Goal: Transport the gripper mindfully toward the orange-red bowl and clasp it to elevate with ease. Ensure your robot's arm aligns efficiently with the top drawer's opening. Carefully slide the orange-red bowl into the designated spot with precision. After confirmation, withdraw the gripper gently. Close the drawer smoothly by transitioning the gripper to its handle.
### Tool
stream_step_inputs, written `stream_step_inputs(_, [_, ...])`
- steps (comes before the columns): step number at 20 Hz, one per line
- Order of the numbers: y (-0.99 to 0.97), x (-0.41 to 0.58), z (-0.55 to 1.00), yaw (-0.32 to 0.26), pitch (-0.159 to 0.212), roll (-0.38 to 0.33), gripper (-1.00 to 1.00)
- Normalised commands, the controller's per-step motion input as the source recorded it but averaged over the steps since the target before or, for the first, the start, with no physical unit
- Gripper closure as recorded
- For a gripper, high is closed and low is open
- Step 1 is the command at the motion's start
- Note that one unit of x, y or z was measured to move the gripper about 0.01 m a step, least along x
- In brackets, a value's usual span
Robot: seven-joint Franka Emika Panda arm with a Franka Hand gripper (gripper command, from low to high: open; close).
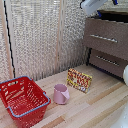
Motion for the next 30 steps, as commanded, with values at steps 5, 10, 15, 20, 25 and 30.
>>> stream_step_inputs(5, [0.27,0.133,-0.34,0.095,0.105,-0.369,-1.00])
stream_step_inputs(10, [0.35,0.276,-0.46,0.089,0.066,-0.351,-1.00])
stream_step_inputs(15, [0.36,0.323,-0.52,0.095,0.054,-0.333,-1.00])
stream_step_inputs(20, [0.24,0.162,-0.40,0.115,0.106,-0.350,-1.00])
stream_step_inputs(25, [0.08,0.011,-0.25,0.139,0.155,-0.318,-1.00])
stream_step_inputs(30, [-0.01,0.002,-0.14,0.145,0.150,-0.241,-1.00])
